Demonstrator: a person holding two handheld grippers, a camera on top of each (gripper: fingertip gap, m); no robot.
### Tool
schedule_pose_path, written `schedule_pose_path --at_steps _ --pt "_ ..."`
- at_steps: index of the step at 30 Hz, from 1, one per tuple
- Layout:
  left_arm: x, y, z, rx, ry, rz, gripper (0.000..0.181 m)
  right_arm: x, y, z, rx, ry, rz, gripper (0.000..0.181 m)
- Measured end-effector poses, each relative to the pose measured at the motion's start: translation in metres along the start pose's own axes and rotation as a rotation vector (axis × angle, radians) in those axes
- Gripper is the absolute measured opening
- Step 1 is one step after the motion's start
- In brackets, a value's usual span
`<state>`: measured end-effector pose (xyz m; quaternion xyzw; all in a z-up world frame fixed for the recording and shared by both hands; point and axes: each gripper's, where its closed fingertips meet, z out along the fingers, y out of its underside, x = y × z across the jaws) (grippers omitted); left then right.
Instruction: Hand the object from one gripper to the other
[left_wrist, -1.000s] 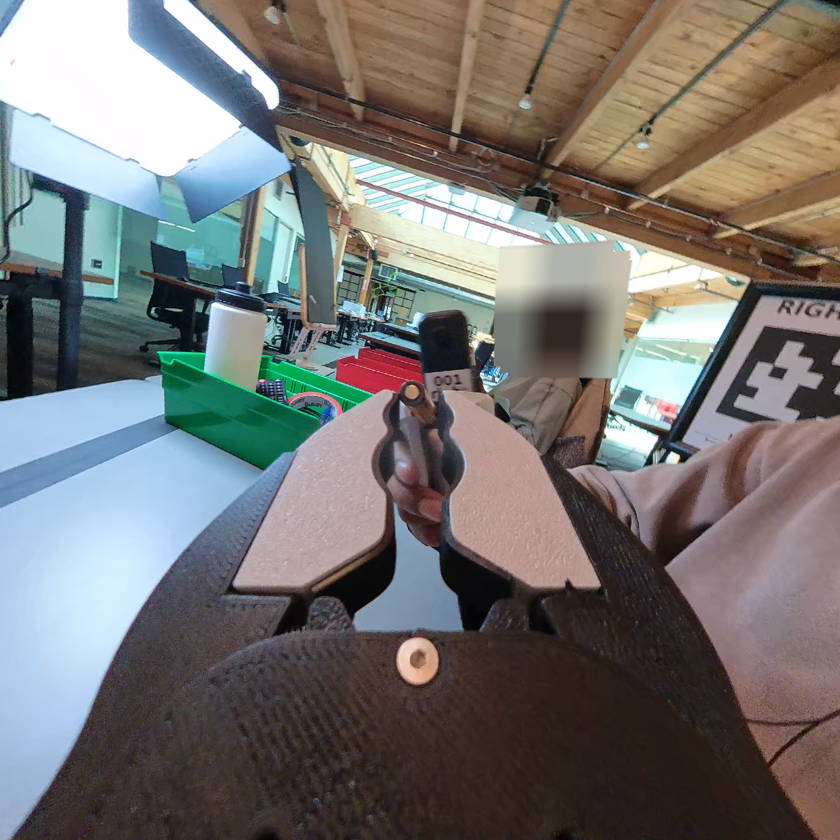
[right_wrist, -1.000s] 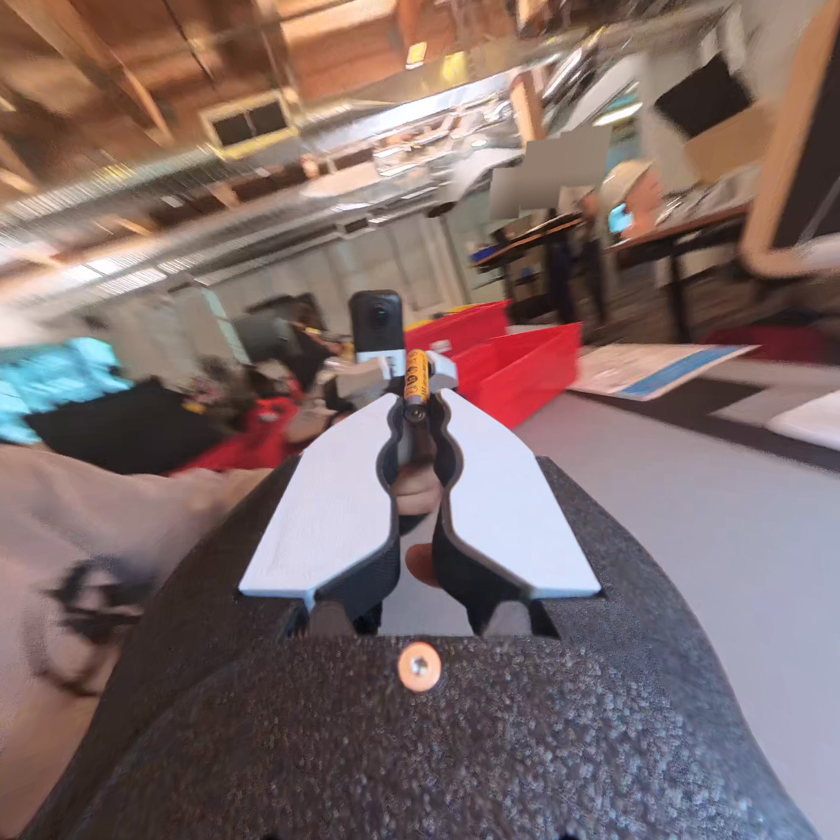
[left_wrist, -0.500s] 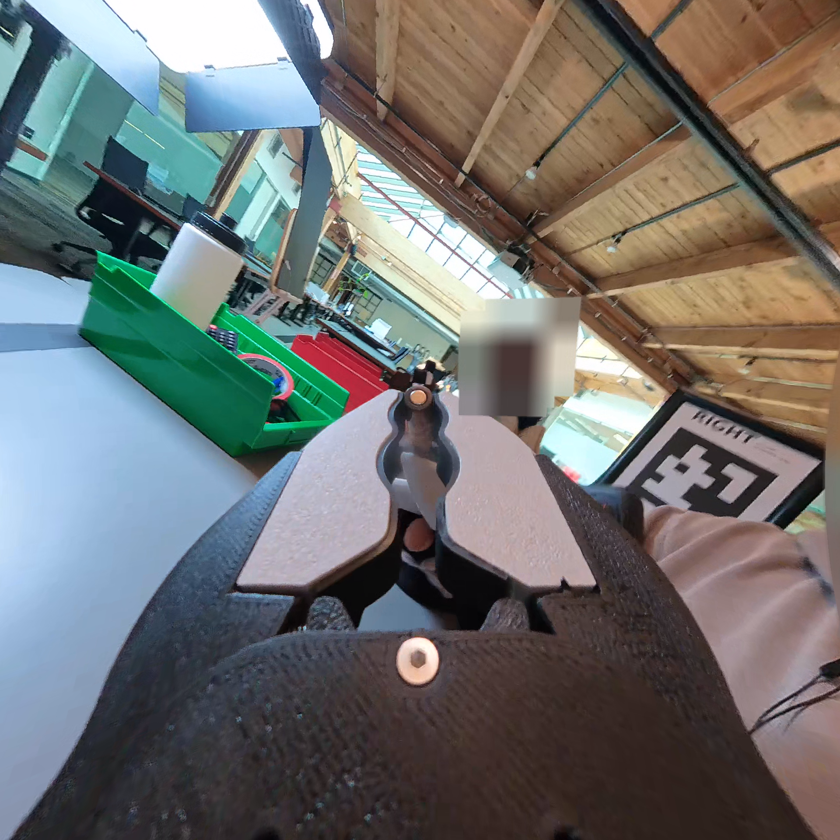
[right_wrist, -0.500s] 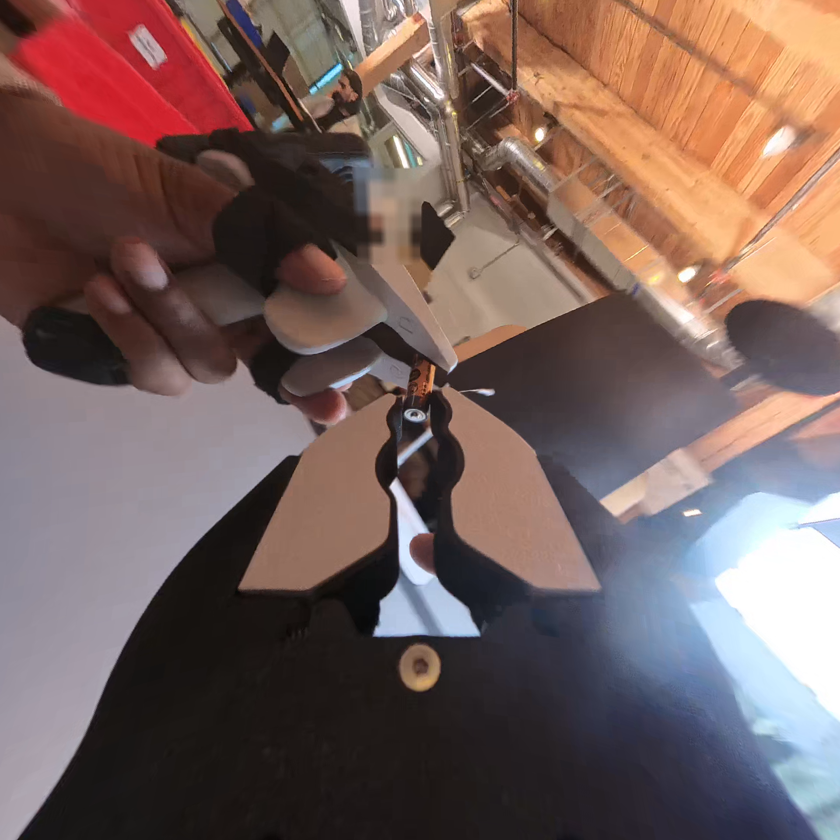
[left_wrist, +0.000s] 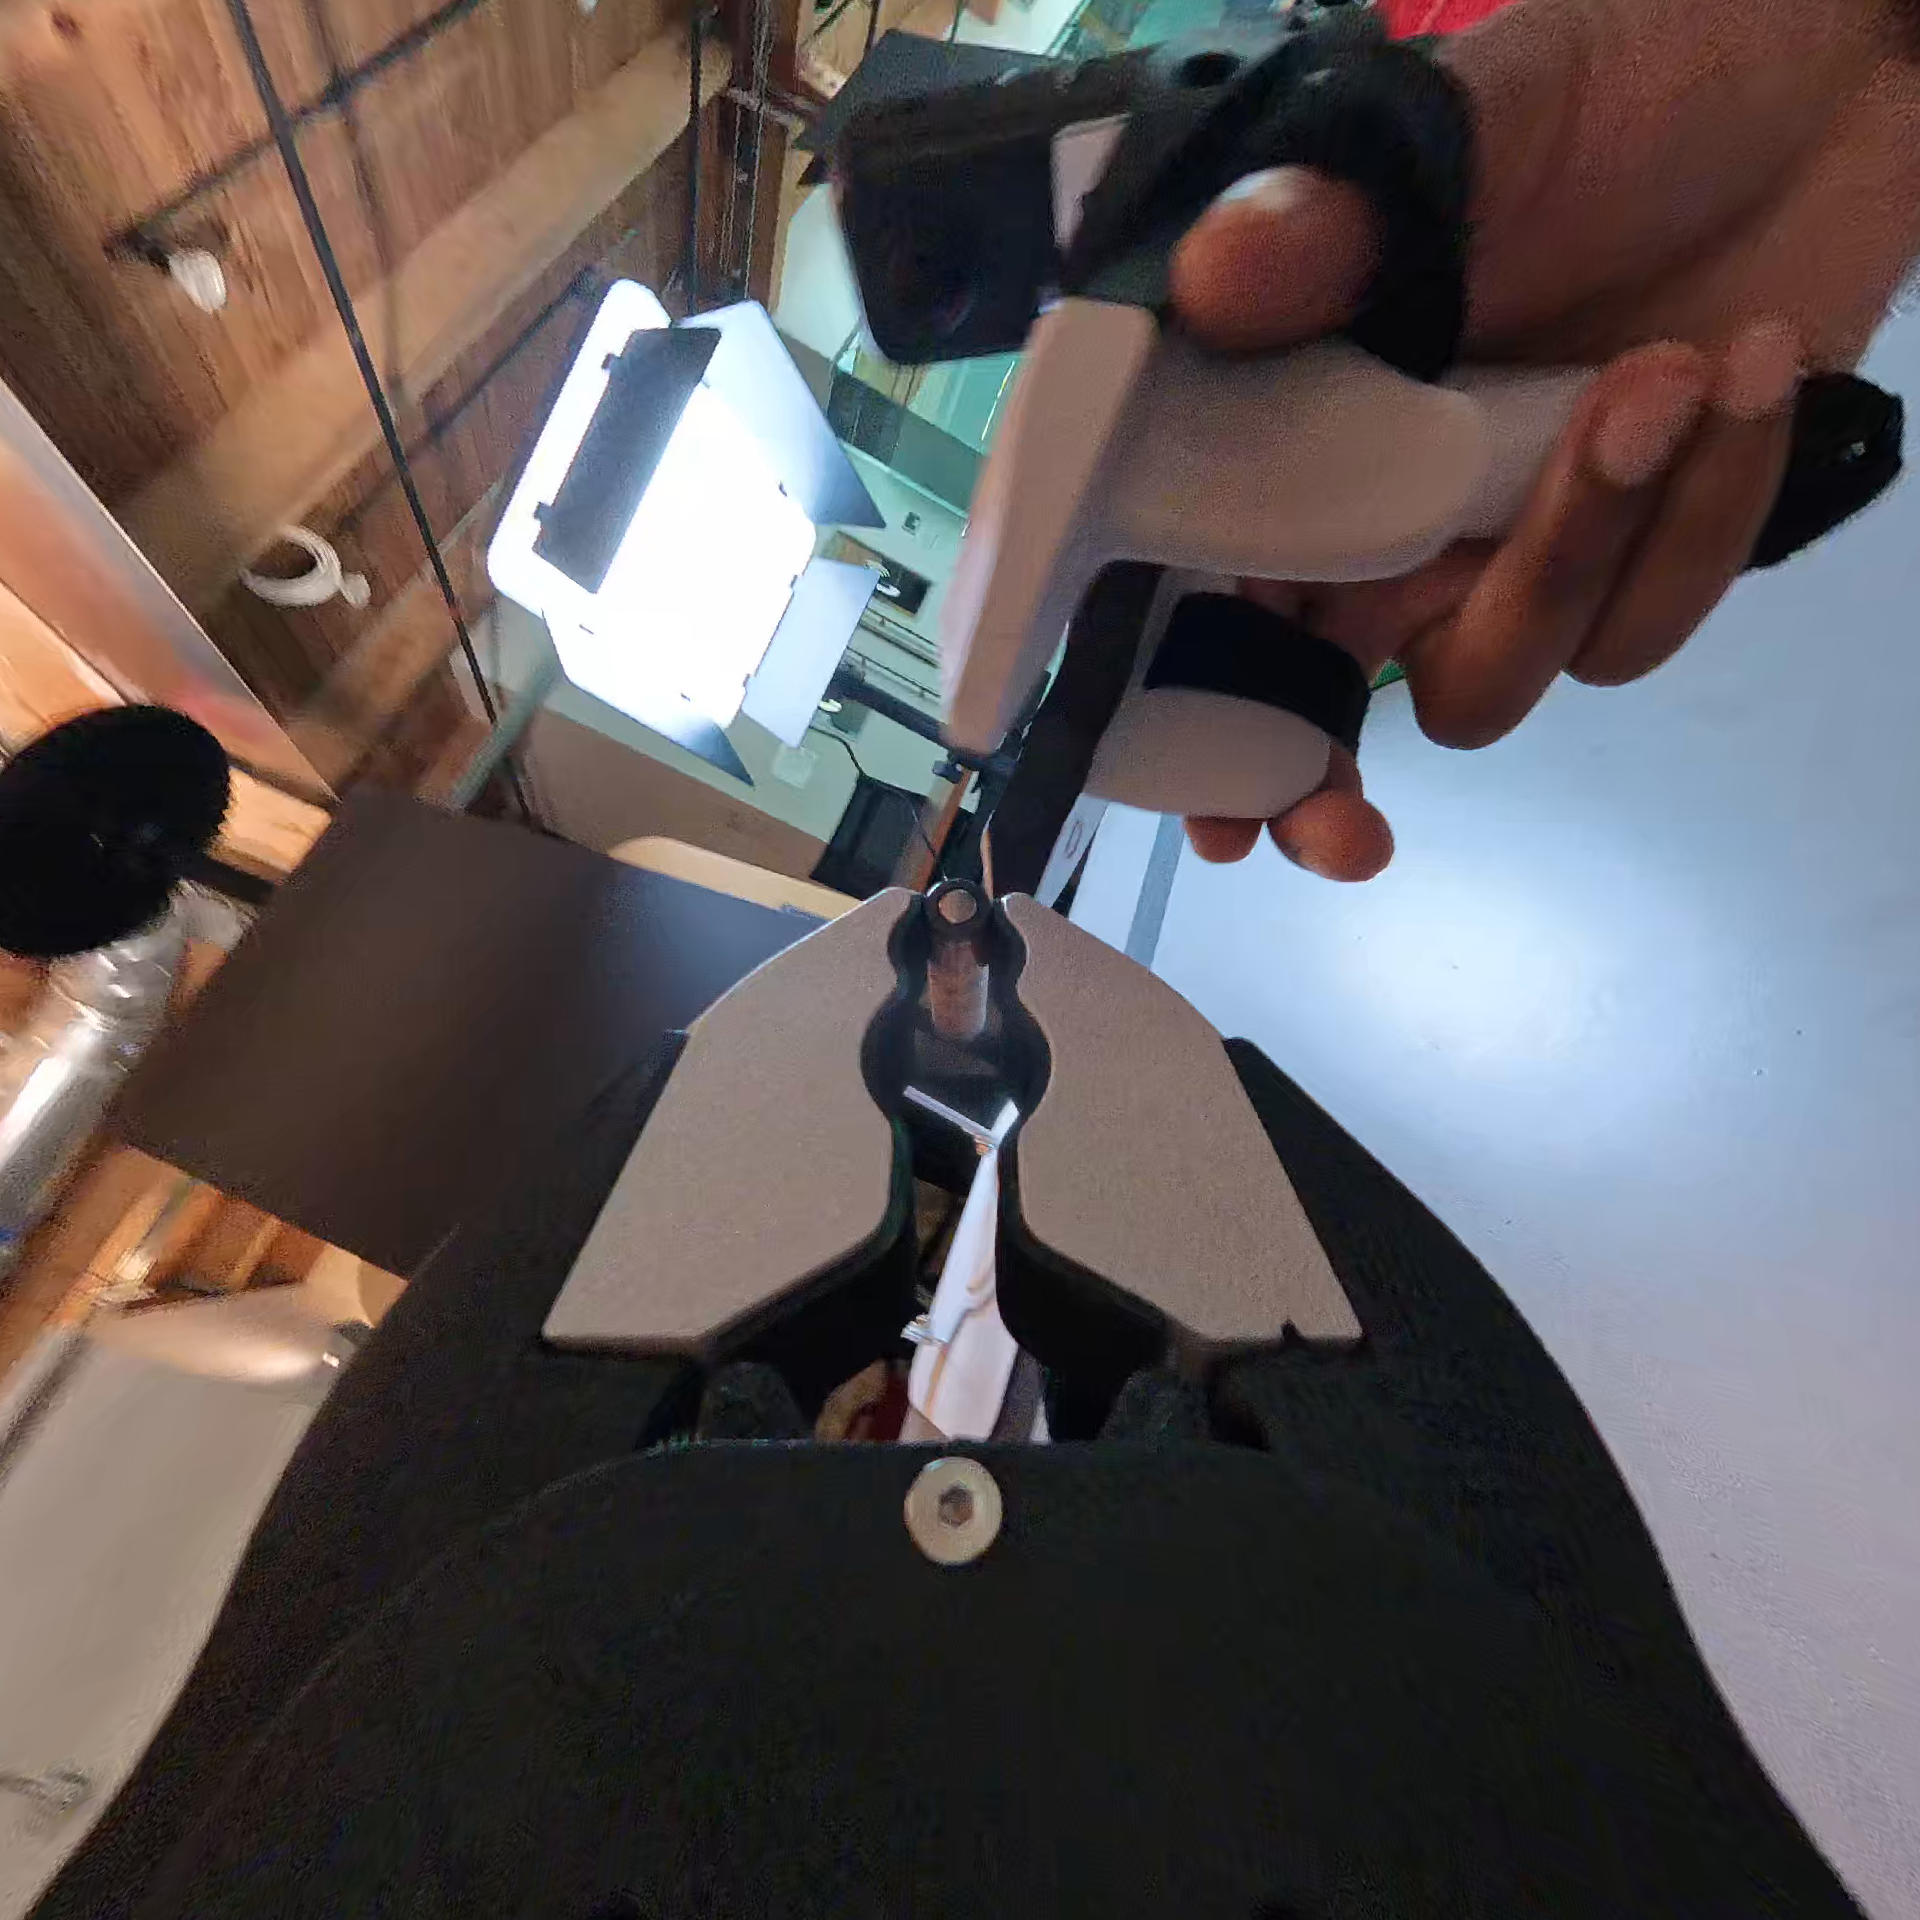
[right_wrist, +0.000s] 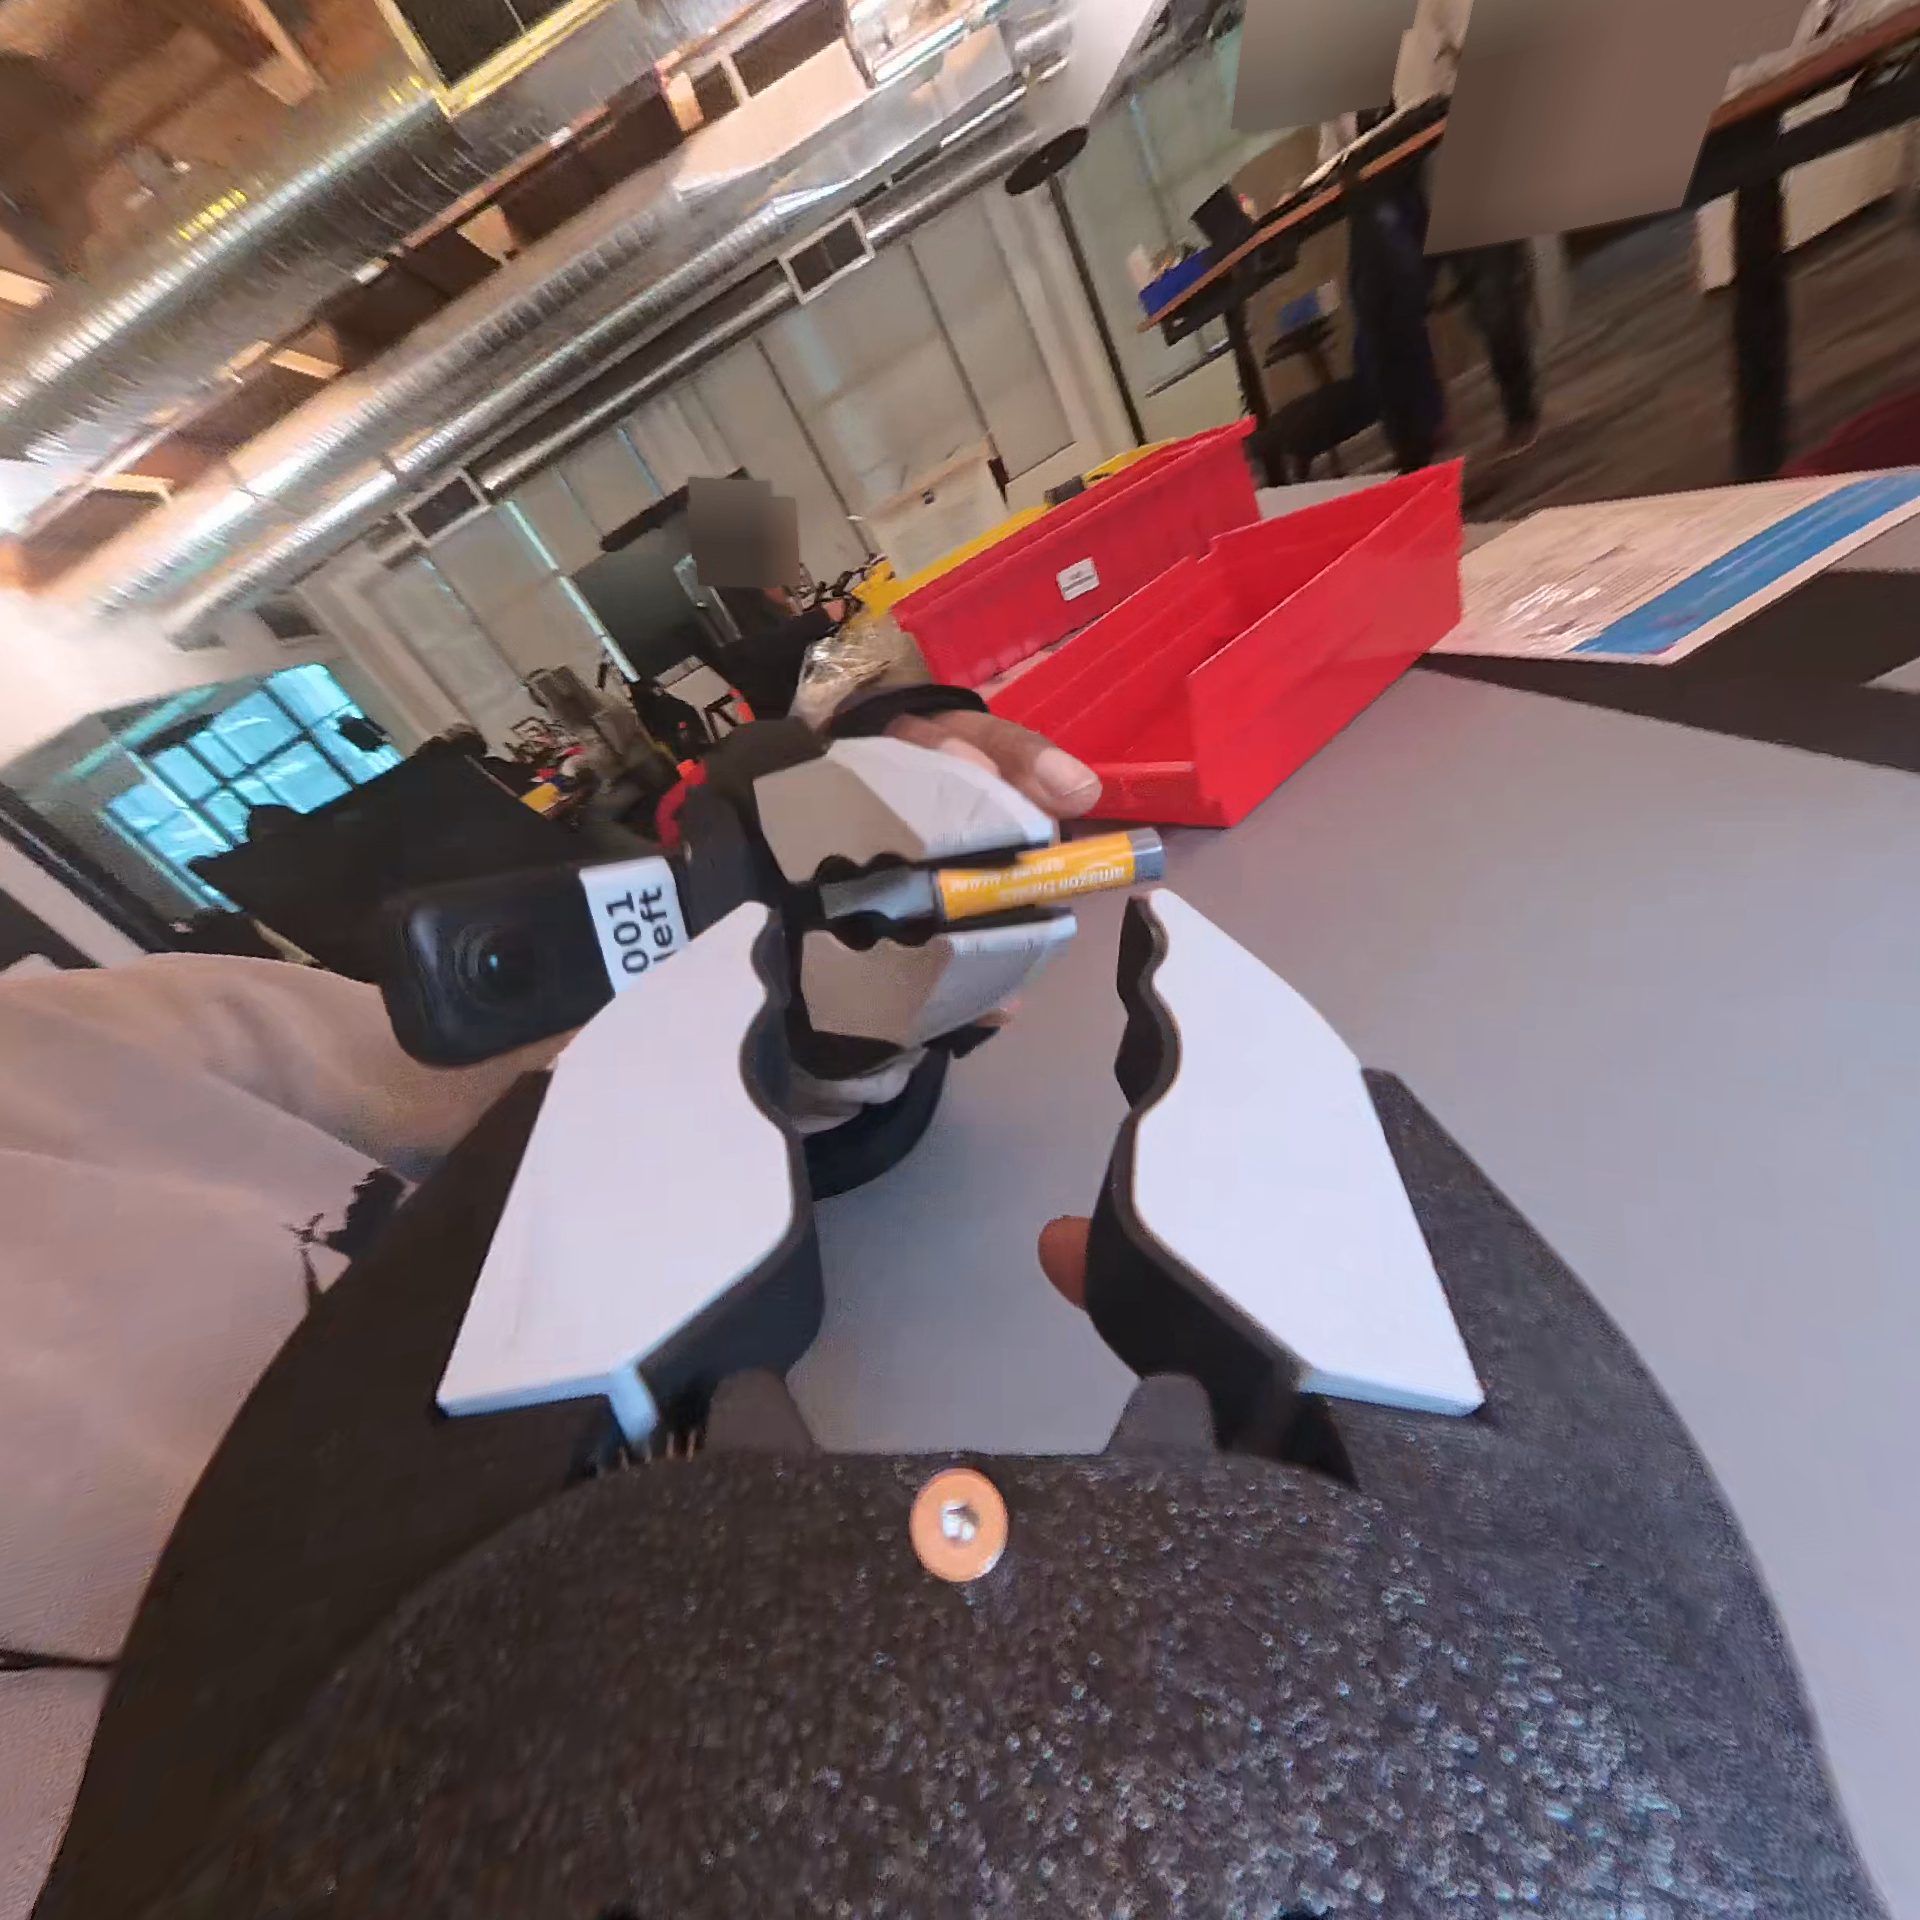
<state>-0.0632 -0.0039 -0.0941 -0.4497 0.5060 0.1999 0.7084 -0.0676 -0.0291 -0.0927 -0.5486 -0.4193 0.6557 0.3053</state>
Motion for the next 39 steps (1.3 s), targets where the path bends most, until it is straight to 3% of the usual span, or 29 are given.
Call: schedule_pose_path --at_steps 2,6,10,15,19,23,26,29,31,33,39 --pt "0.008 -0.010 0.000 0.035 0.000 0.067 0.010 0.001 0.008 0.002 -0.040 -0.014 0.013 0.067" --pt "0.017 -0.023 -0.001 0.071 0.022 0.109 0.011 -0.001 0.008 0.001 -0.031 -0.040 -0.047 0.054" --pt "0.017 -0.030 -0.004 0.118 0.052 0.053 0.011 -0.005 0.011 -0.002 -0.064 -0.056 -0.164 0.048" --pt "0.015 -0.032 -0.004 0.136 0.055 0.004 0.012 -0.007 0.008 -0.003 -0.037 -0.079 -0.172 0.048" --pt "0.004 -0.016 0.001 0.113 0.111 -0.307 0.024 0.002 -0.014 -0.016 0.054 0.032 -0.289 0.047" --pt "0.003 0.004 0.006 0.099 0.340 -0.920 0.031 0.014 -0.031 -0.030 0.115 0.185 -0.491 0.047" --pt "0.011 0.003 0.006 0.154 0.557 -1.355 0.035 0.017 -0.022 -0.026 0.070 0.253 -0.673 0.047" --pt "0.014 -0.010 0.004 0.263 0.726 -1.653 0.035 0.019 -0.001 -0.014 -0.037 0.287 -0.853 0.047" --pt "0.024 -0.014 0.004 0.257 0.804 -1.719 0.025 0.019 0.011 -0.008 -0.100 0.310 -0.959 0.047" --pt "0.034 -0.021 0.002 0.250 0.871 -1.679 0.016 0.018 0.019 -0.004 -0.151 0.332 -1.055 0.048" --pt "0.037 -0.017 0.005 0.208 0.804 -1.594 0.014 0.024 0.019 -0.004 -0.177 0.390 -1.148 0.047"
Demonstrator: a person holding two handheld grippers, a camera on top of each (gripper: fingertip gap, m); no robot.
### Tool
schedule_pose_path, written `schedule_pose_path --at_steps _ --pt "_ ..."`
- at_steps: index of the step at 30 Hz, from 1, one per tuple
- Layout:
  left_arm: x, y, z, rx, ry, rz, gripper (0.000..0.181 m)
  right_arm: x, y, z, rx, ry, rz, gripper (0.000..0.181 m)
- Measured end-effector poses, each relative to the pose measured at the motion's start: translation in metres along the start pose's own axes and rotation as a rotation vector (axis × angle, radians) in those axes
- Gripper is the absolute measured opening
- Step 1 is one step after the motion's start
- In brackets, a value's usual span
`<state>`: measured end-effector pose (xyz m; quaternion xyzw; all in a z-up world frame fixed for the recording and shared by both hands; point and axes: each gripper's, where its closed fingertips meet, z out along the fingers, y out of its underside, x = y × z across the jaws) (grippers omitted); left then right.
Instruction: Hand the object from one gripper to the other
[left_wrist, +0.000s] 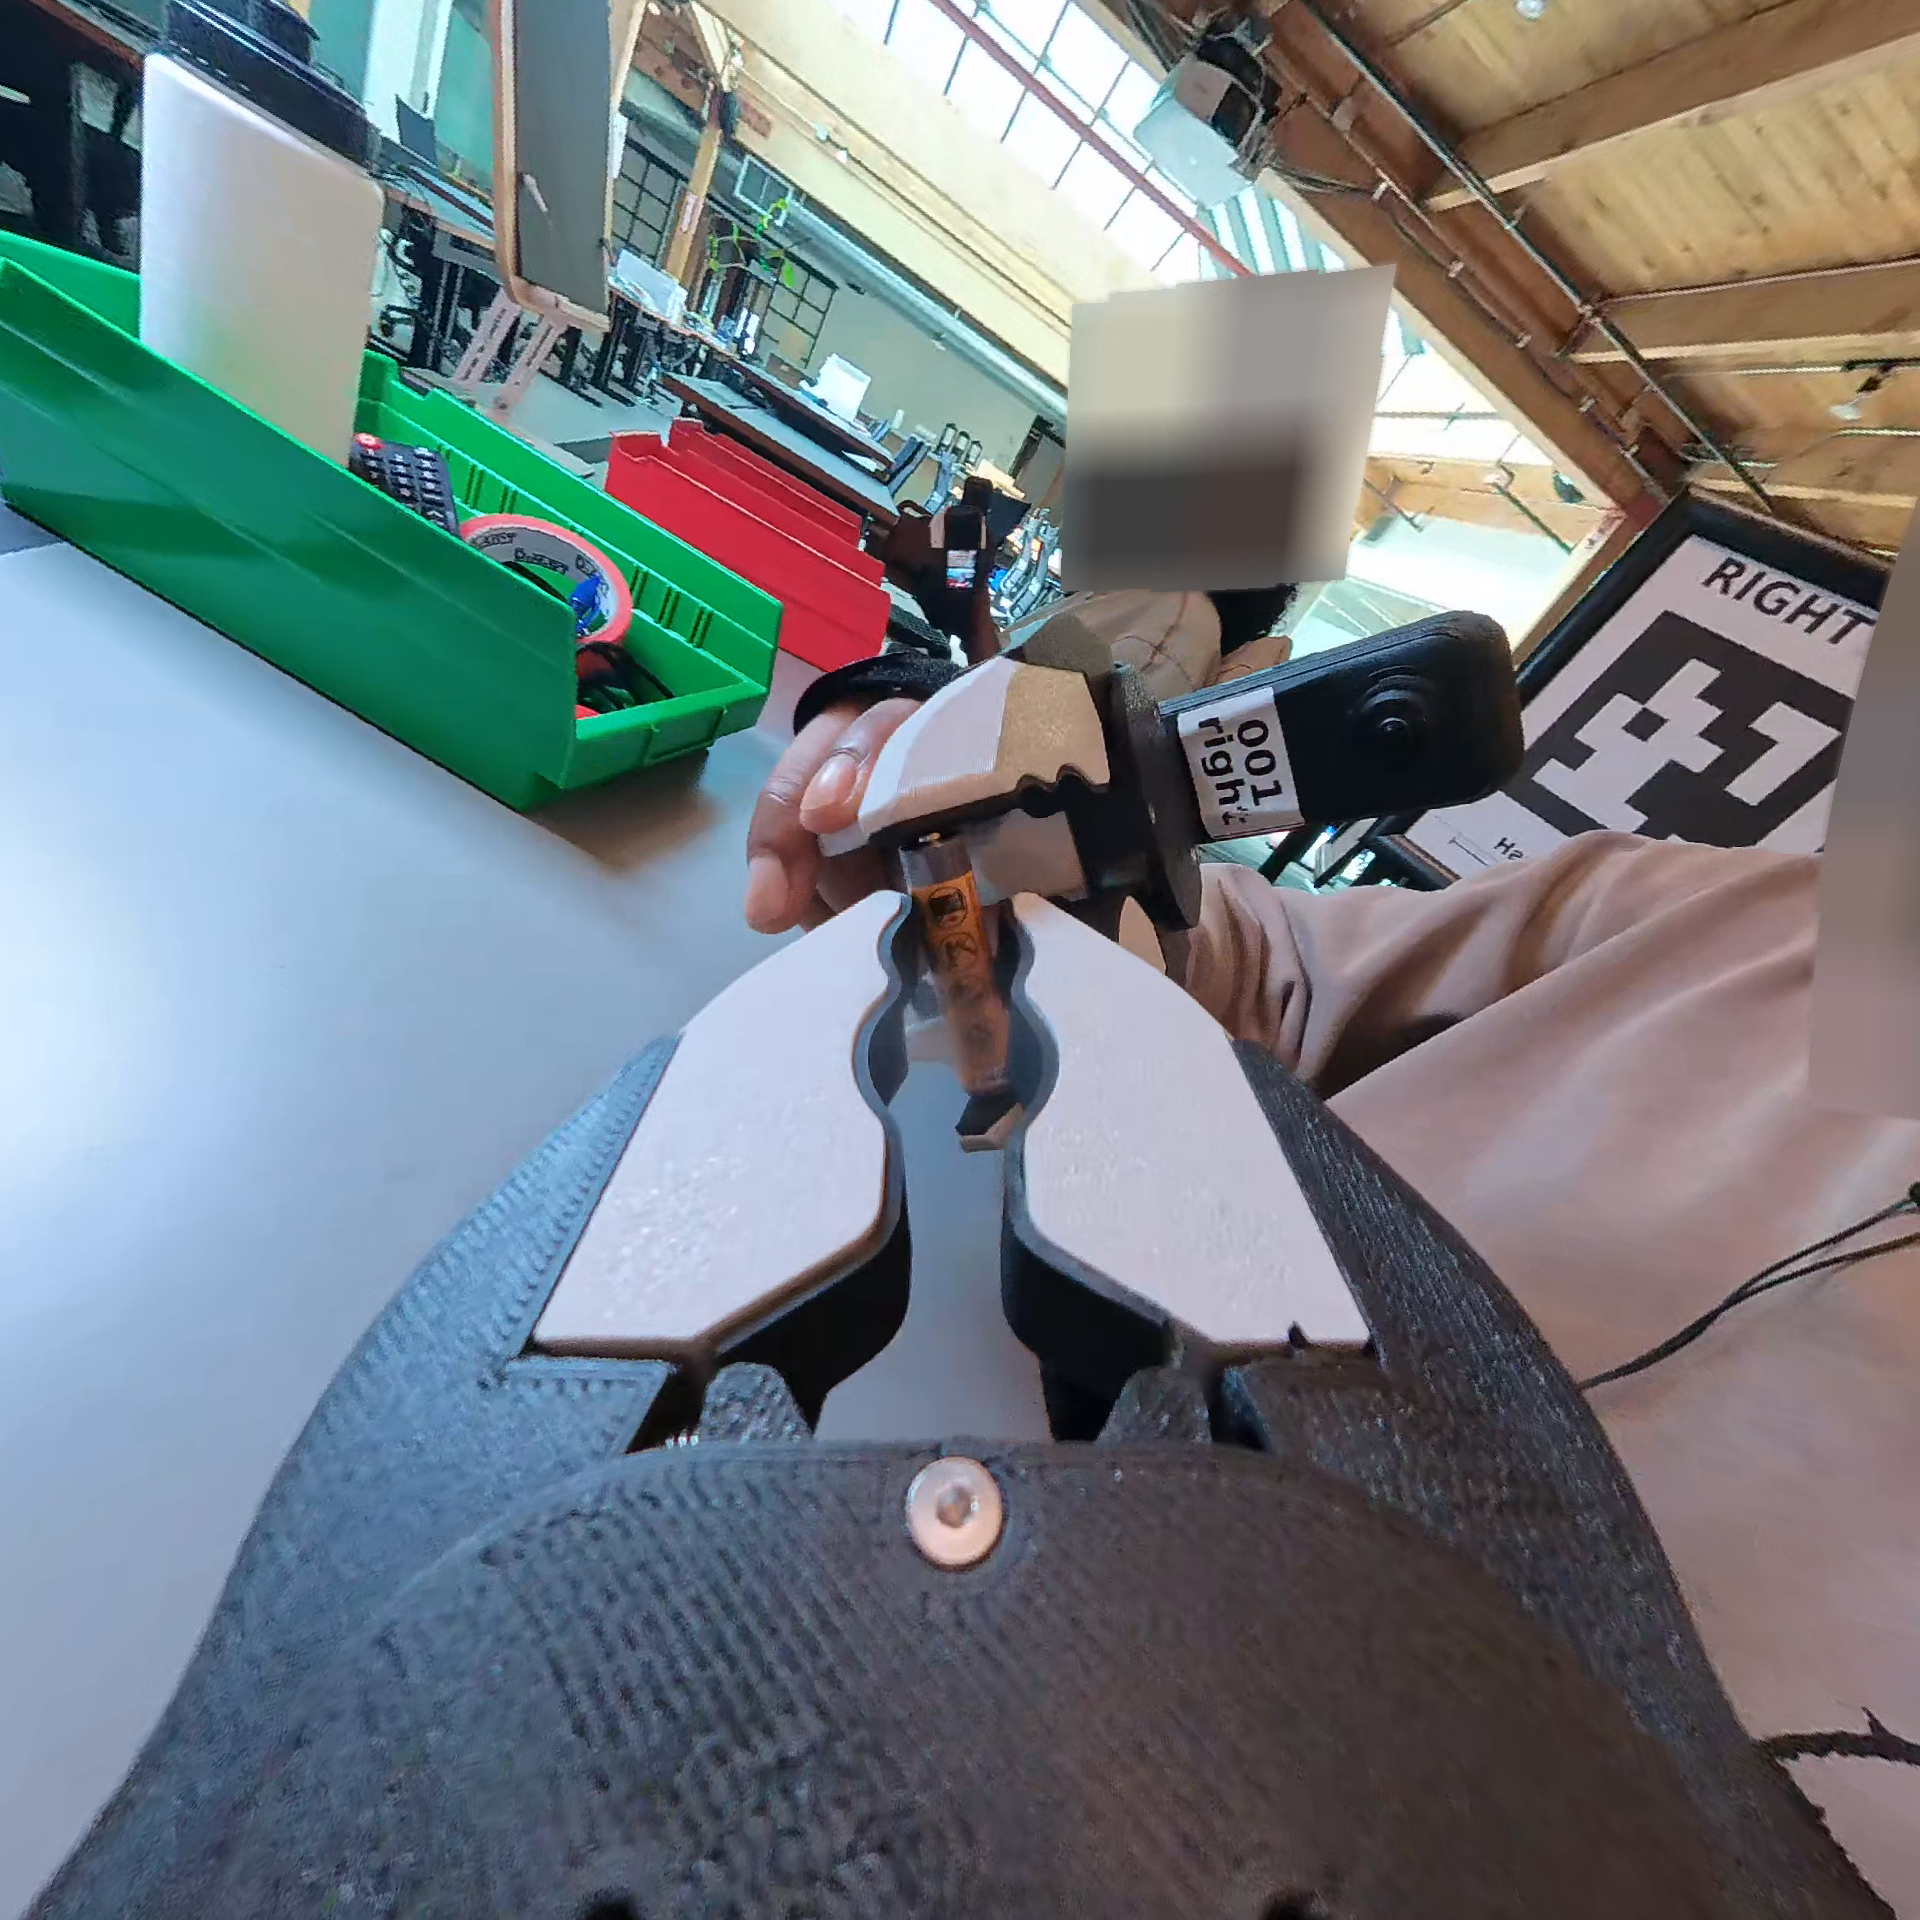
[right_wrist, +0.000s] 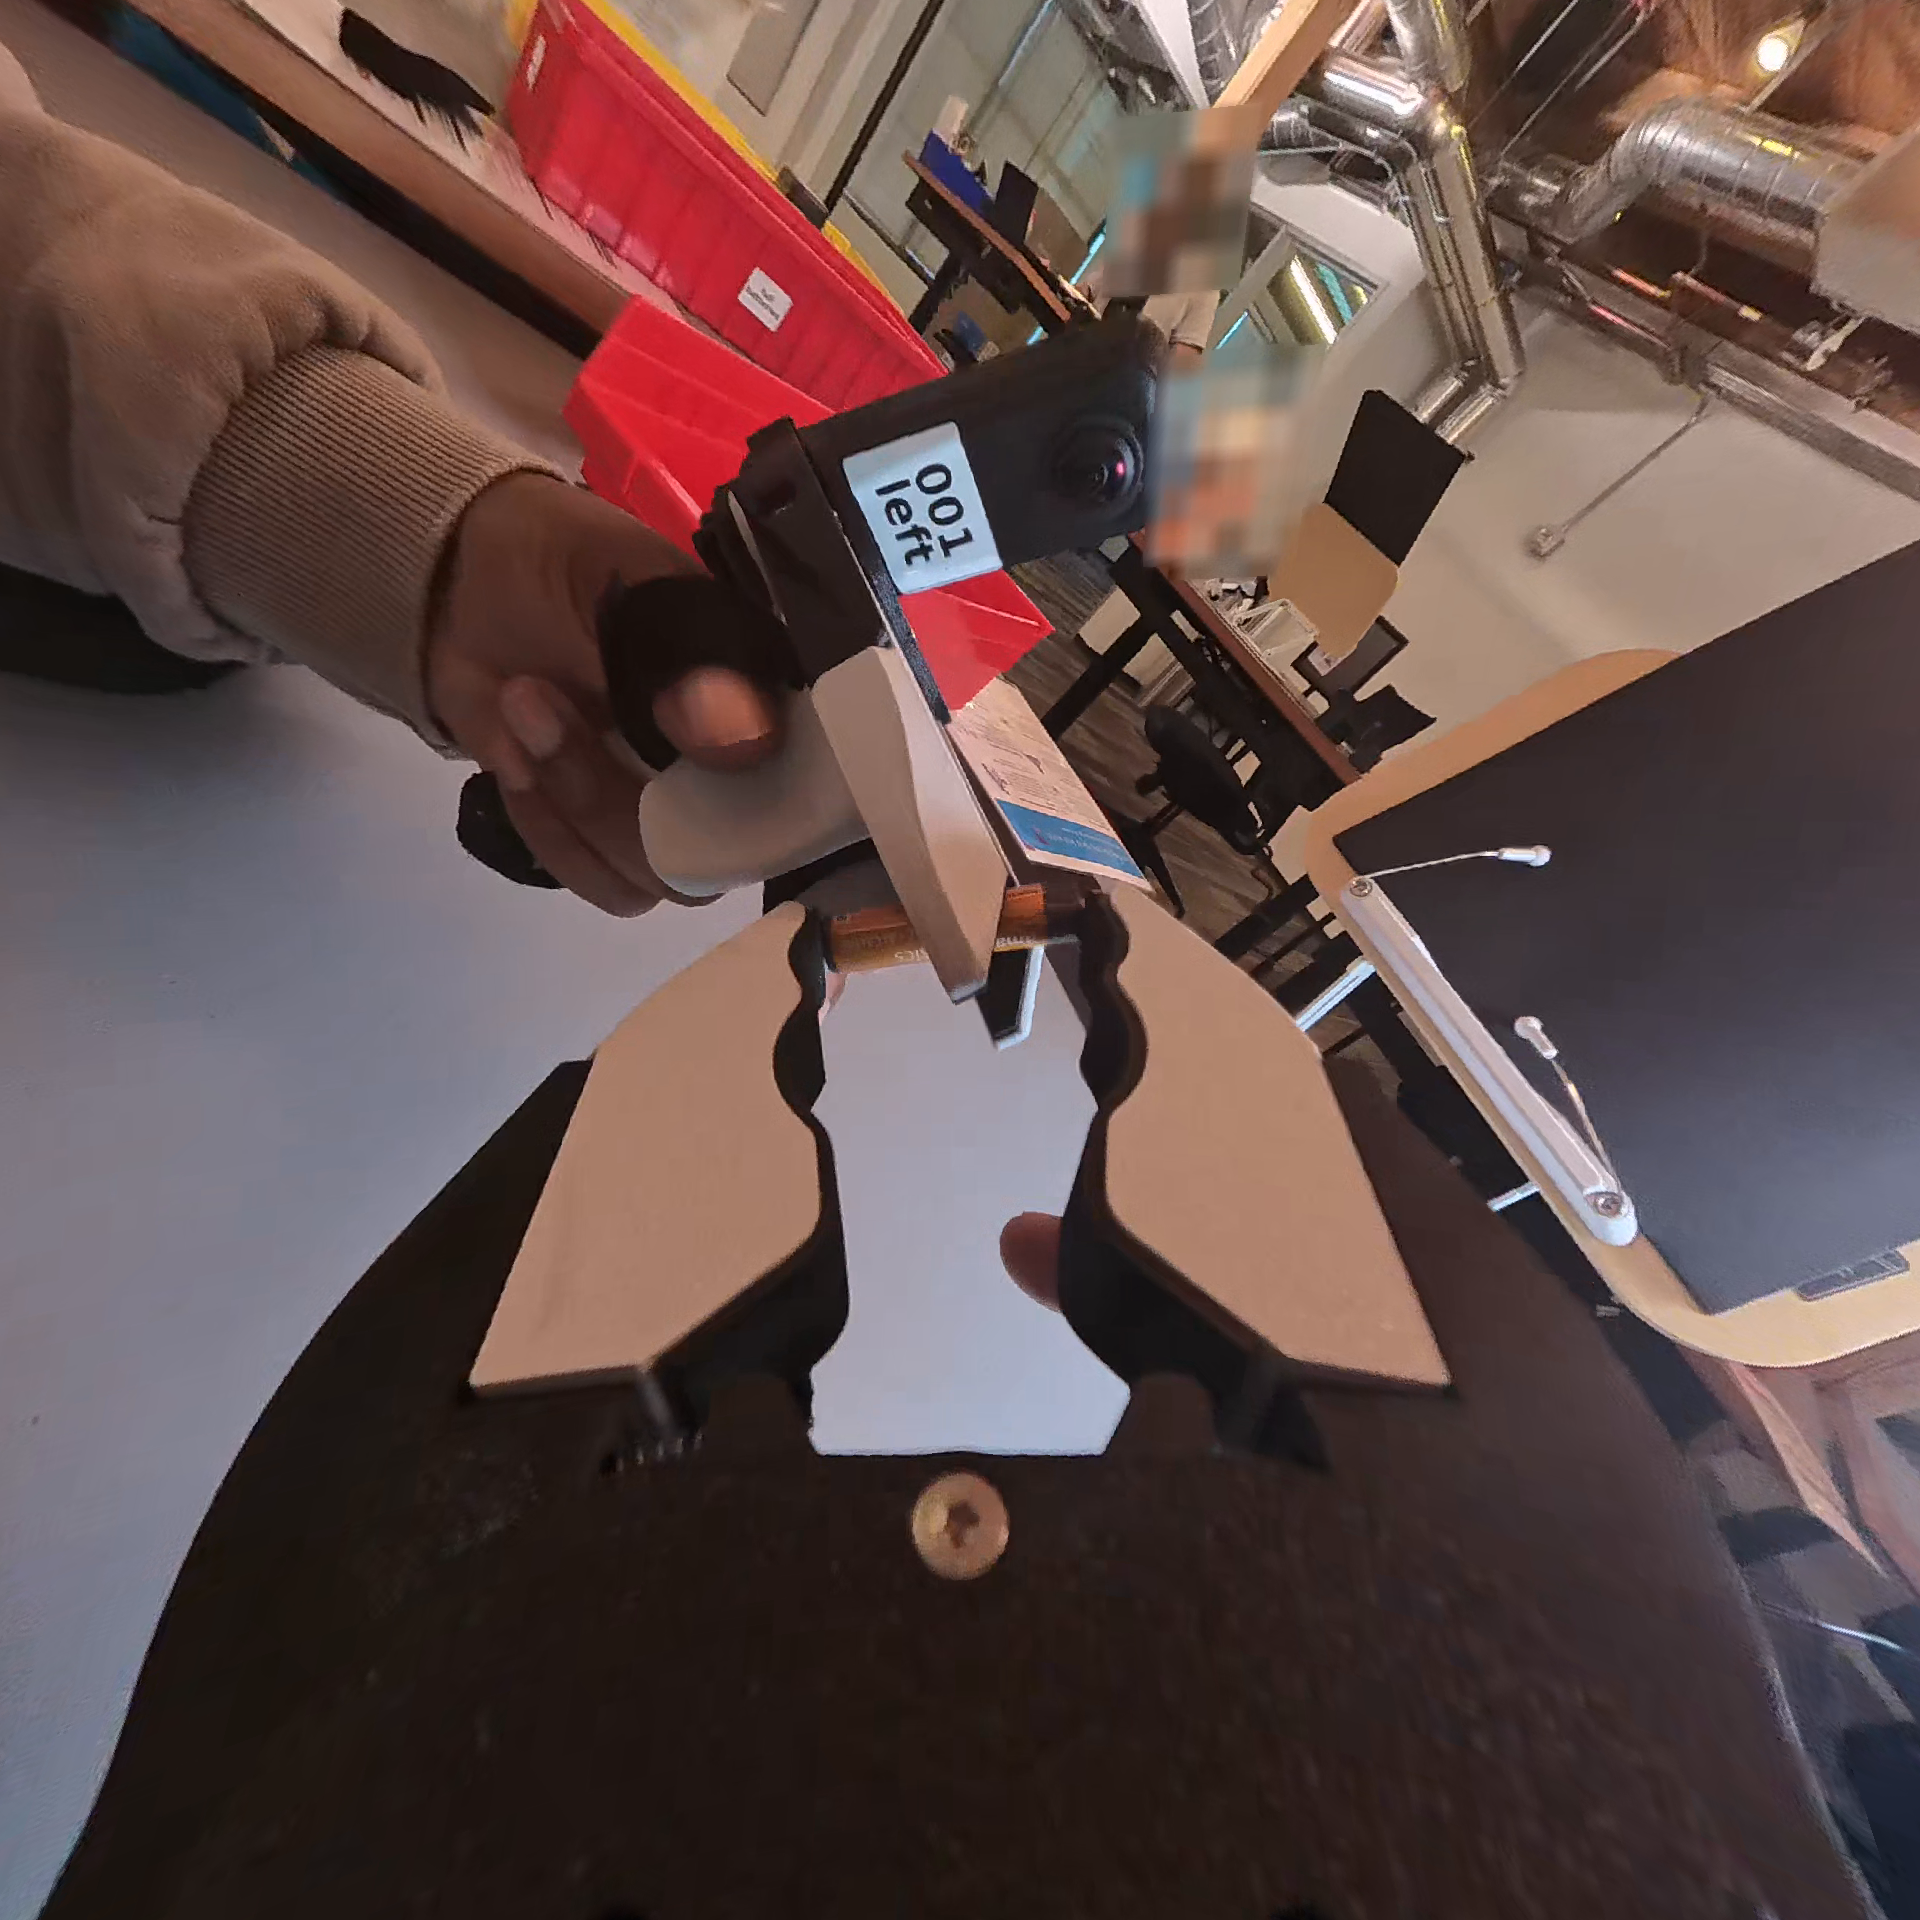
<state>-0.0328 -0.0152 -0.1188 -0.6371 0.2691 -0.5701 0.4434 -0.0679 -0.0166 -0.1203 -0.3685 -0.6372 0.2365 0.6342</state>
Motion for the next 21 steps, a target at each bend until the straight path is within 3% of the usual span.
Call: schedule_pose_path --at_steps 2,5,9,16,21 --pt "-0.005 -0.001 -0.002 0.012 -0.038 0.025 0.011 0.000 0.004 0.002 0.002 -0.027 0.110 0.046" --pt "-0.007 -0.009 -0.008 0.025 -0.126 0.159 0.011 -0.002 0.007 0.003 0.041 -0.182 0.474 0.055" --pt "-0.014 -0.013 -0.018 -0.066 -0.384 0.555 0.011 0.005 -0.006 -0.006 0.194 -0.439 1.018 0.054" --pt "0.016 0.002 -0.013 -0.147 -0.590 1.196 0.011 -0.029 -0.036 -0.009 0.281 -0.760 1.263 0.061" --pt "0.032 0.010 -0.007 -0.159 -0.604 1.428 0.011 -0.042 -0.050 -0.012 0.314 -0.850 1.261 0.049"
